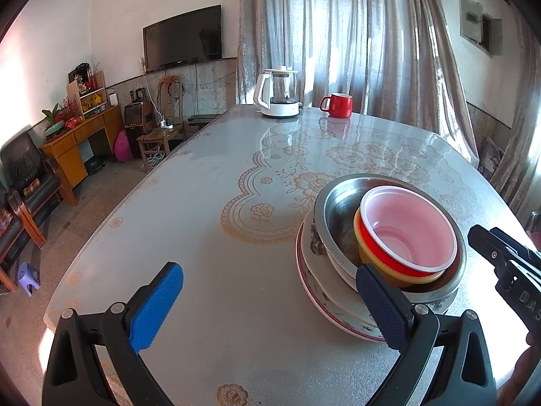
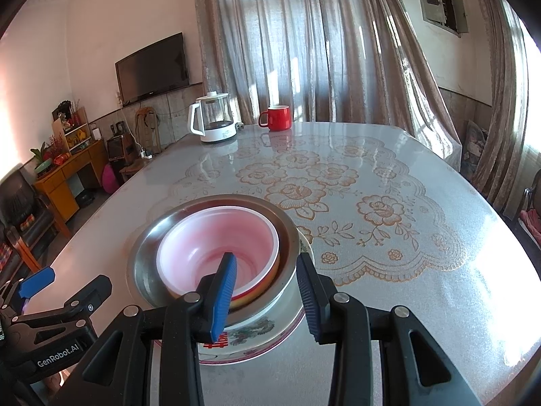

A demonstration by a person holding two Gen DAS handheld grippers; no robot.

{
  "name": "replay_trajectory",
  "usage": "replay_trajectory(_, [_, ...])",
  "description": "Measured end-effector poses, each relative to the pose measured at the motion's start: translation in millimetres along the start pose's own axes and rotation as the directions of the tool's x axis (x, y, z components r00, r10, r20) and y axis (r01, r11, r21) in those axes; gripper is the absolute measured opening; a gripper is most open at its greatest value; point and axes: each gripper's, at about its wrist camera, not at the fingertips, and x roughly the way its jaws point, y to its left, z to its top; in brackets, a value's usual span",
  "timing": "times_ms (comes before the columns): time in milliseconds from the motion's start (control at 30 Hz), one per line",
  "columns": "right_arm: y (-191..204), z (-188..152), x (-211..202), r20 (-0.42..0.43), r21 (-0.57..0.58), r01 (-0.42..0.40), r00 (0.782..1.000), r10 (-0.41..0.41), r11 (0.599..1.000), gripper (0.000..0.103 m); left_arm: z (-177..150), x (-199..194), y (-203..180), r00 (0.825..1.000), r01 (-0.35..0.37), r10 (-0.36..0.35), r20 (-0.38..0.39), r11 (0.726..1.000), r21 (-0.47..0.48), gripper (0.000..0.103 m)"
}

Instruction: Organize plates and bowls

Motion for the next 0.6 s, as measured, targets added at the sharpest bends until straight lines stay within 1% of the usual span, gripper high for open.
replay_trajectory(600, [0.3, 0.6, 0.0, 0.004, 0.001, 0.0, 1.0, 0.0, 1.0, 0.036, 0.8, -1.6, -0.4, 1.0, -0.003, 0.003, 0.006, 1.0, -0.002, 0.103])
